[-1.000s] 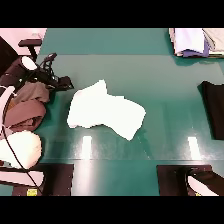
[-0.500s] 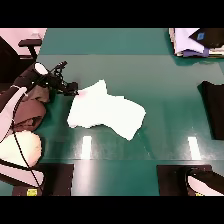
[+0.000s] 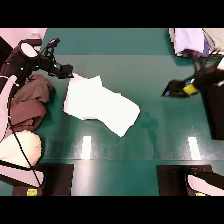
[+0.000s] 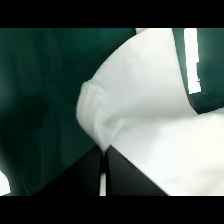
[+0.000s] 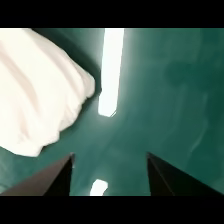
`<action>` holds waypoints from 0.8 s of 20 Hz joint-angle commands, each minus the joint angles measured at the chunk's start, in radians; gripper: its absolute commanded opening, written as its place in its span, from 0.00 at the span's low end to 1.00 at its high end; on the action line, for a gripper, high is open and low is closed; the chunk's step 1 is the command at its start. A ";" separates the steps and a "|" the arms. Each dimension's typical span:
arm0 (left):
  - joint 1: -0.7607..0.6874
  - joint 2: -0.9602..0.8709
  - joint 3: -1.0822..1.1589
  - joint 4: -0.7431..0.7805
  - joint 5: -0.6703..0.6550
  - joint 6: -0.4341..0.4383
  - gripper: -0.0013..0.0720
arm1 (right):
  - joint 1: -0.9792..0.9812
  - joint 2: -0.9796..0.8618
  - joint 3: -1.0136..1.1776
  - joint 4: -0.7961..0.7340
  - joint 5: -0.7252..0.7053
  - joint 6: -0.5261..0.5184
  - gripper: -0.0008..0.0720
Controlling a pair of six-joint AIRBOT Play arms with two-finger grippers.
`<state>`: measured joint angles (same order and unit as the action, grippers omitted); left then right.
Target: Fold the shirts.
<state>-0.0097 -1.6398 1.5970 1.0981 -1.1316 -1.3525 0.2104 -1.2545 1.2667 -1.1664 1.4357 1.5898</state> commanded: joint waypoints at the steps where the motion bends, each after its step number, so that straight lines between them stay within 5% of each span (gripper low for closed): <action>1: 0.002 0.000 0.033 0.009 -0.010 0.000 0.05 | -0.064 -0.063 -0.270 0.250 -0.132 -0.106 0.74; 4: 0.002 0.000 0.033 0.009 -0.010 0.000 0.05 | -0.032 -0.180 -0.329 0.480 -0.216 -0.257 0.74; 8: 0.002 0.000 0.033 0.008 -0.014 -0.001 0.05 | 0.083 -0.339 -0.222 0.523 -0.290 -0.283 0.72; 11: 0.002 0.001 0.033 0.008 -0.031 -0.001 0.05 | 0.137 -0.426 -0.101 0.503 -0.293 -0.284 0.58; 12: 0.002 0.001 0.033 0.008 -0.037 -0.001 0.05 | 0.147 -0.445 -0.063 0.479 -0.291 -0.284 0.22; 13: 0.002 0.003 0.034 0.008 -0.040 -0.001 0.05 | 0.153 -0.449 -0.031 0.445 -0.291 -0.283 0.03; 16: 0.002 0.061 0.040 0.009 -0.035 -0.001 0.05 | 0.147 -0.410 0.076 0.330 -0.265 -0.282 0.03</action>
<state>-0.0071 -1.6169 1.6314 1.1076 -1.1652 -1.3533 0.3485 -1.6699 1.2480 -0.7456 1.1580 1.3125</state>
